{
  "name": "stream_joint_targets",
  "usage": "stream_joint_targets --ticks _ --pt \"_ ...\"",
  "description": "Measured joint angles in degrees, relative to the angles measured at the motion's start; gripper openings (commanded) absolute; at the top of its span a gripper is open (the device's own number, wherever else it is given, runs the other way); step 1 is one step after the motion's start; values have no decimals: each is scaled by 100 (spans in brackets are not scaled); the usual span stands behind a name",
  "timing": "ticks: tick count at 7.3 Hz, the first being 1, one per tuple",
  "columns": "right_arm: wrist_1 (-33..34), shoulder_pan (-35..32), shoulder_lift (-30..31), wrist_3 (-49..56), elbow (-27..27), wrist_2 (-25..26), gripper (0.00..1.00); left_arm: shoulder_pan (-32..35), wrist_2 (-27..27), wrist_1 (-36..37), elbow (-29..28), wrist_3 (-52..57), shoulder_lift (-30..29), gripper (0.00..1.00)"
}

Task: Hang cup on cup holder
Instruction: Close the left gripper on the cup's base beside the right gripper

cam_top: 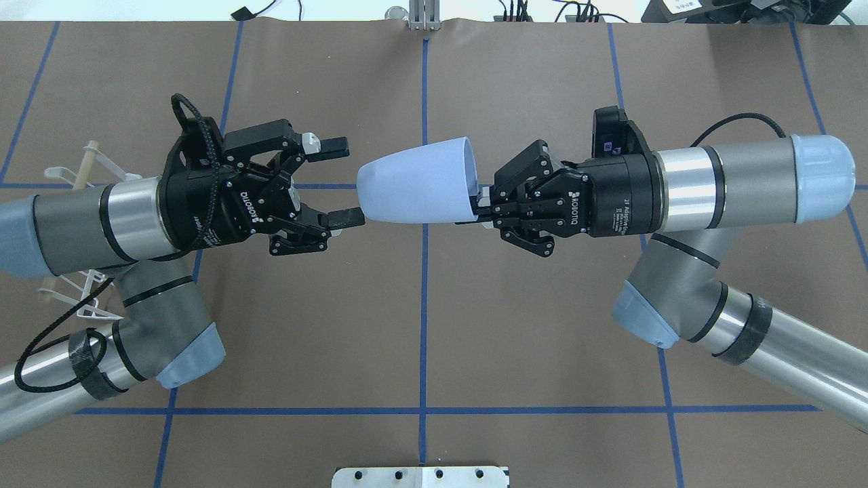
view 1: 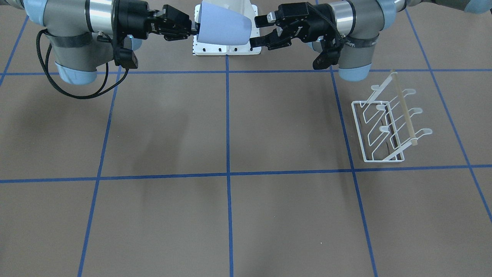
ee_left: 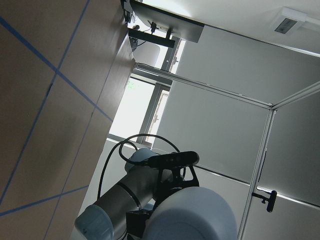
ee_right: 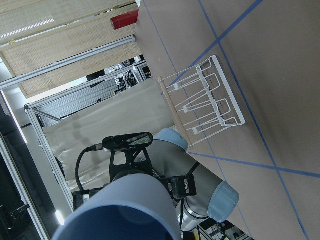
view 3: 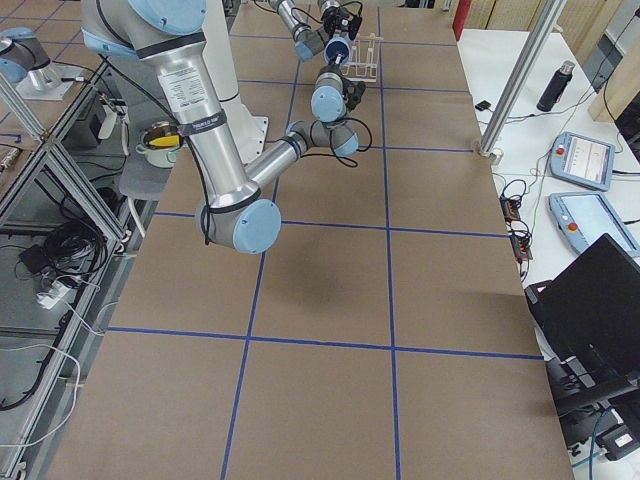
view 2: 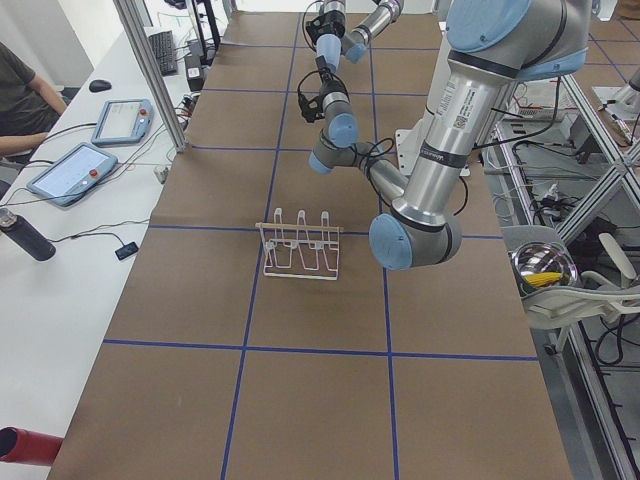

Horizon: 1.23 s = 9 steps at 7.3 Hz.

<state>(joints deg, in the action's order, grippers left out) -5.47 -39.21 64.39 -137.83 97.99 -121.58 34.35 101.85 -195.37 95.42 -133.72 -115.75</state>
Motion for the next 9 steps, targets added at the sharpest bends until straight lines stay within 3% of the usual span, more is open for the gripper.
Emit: stream_joint_targets --ticks 9 --pt "-531 370 -55 -224 -282 567 0 -264 -207 -195 -175 -331 -243 97"
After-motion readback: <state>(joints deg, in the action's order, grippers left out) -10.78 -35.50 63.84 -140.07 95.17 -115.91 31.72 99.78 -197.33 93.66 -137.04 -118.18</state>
